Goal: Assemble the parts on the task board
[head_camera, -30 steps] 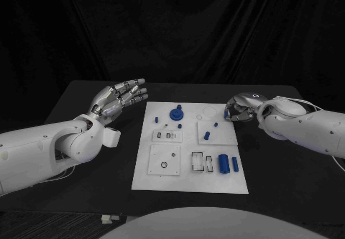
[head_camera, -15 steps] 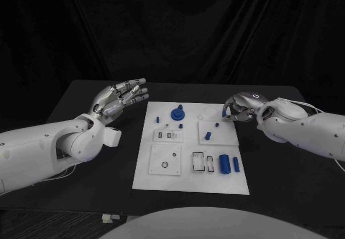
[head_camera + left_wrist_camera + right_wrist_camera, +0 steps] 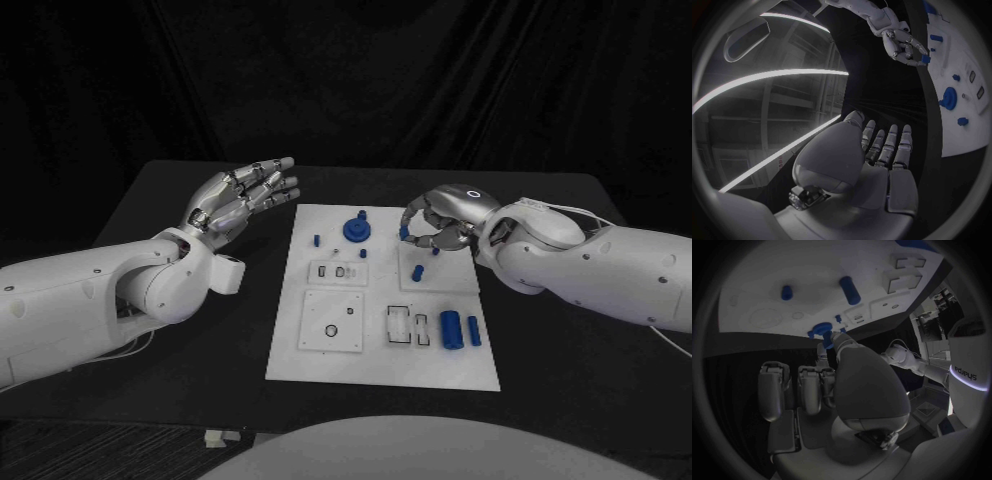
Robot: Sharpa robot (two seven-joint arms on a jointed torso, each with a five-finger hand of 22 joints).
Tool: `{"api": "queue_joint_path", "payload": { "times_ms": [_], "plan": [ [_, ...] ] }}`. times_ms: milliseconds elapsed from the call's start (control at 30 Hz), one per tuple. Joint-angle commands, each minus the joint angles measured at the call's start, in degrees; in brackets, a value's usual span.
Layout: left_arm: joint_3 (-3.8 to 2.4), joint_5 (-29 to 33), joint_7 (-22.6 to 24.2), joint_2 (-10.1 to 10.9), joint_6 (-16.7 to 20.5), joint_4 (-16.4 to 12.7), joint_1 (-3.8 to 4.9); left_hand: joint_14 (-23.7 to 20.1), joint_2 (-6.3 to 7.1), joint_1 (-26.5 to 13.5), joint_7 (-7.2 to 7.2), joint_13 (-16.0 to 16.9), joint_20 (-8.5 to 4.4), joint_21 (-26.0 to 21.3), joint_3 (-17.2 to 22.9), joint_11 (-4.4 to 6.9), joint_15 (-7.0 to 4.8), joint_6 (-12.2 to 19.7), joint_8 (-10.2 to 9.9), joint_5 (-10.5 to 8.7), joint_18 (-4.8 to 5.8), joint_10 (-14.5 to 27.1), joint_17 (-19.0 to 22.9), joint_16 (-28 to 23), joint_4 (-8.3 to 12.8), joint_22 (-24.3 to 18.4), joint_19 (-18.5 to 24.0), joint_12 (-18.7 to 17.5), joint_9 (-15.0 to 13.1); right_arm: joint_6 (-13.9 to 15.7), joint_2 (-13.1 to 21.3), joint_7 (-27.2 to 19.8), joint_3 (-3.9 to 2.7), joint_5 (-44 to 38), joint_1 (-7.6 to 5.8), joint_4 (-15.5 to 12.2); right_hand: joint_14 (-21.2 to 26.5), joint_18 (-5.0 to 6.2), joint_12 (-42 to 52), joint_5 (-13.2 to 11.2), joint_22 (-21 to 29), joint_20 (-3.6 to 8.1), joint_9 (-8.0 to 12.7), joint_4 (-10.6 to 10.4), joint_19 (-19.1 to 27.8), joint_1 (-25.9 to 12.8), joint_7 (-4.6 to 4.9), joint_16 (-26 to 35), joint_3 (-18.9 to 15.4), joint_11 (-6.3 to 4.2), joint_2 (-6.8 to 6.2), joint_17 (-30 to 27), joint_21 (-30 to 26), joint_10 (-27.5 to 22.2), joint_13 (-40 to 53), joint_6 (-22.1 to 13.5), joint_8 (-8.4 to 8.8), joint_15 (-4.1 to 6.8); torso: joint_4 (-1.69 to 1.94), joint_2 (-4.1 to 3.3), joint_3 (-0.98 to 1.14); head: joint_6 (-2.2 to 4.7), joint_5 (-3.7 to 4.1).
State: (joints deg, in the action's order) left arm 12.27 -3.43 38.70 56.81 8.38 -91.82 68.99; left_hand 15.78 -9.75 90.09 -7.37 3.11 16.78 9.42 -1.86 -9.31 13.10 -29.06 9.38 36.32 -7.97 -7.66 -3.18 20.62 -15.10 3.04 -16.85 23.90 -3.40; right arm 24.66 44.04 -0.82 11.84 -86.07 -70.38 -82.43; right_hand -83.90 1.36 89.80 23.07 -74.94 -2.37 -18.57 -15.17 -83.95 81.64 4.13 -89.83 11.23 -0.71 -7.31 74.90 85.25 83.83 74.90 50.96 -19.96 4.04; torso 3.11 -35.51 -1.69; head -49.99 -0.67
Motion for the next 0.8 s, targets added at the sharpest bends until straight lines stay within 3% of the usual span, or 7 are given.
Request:
{"api": "queue_joint_path", "payload": {
  "times_ms": [33,367,800],
  "plan": [
    [-0.06,-0.04,0.63,-0.22,-0.83,0.0,-0.15,-0.12,0.0,0.54,-0.15,-0.09,-0.06,0.21,0.34,-0.35,0.43,0.33,0.0,0.36,1.12,-0.09,-0.03,0.18,-0.06,0.05,-0.42,0.25,0.08,1.63,-0.94,1.85,-0.02,-0.29,0.66,-1.27,-6.1,-0.01,0.2,0.34,-13.28,0.34,-0.09,0.22,-3.36,-0.12,0.15,-0.17,-0.06,-0.28,0.23,15.1,-0.21,6.17,15.1,0.08,-0.31,0.37,0.09,0.03,-0.02,-0.01,0.05],
    [-0.06,-0.04,0.55,-0.26,-0.87,0.03,-0.56,-0.16,-0.03,0.55,-0.14,-0.09,-0.06,0.19,0.4,-0.37,0.44,0.38,-0.01,0.37,1.13,-0.07,-0.02,0.15,-0.06,0.04,-0.38,0.24,0.08,-0.48,-5.34,3.21,-0.02,-0.28,2.32,-1.55,-6.1,0.13,0.2,0.75,-13.1,0.3,-0.29,0.51,-3.1,0.04,0.36,-0.17,0.09,-0.07,0.33,15.1,-0.71,6.17,15.1,0.01,-0.4,0.25,0.05,-0.14,0.0,-0.01,0.06],
    [-0.06,-0.04,0.5,-0.42,-0.94,0.05,-1.02,-0.16,-0.03,0.55,-0.14,-0.09,-0.06,0.19,0.4,-0.37,0.44,0.38,-0.01,0.37,1.13,-0.07,-0.02,0.15,-0.06,0.04,-0.38,0.24,0.08,-3.66,-8.22,4.87,-0.03,-0.28,4.06,-0.47,-6.1,0.29,0.2,1.07,-12.86,0.1,-0.39,0.89,-2.76,0.02,0.75,-0.17,0.2,0.33,0.37,15.1,-1.36,6.17,15.1,-0.74,-0.13,-0.06,-0.01,-0.09,0.03,-0.01,-0.02]
  ]
}}
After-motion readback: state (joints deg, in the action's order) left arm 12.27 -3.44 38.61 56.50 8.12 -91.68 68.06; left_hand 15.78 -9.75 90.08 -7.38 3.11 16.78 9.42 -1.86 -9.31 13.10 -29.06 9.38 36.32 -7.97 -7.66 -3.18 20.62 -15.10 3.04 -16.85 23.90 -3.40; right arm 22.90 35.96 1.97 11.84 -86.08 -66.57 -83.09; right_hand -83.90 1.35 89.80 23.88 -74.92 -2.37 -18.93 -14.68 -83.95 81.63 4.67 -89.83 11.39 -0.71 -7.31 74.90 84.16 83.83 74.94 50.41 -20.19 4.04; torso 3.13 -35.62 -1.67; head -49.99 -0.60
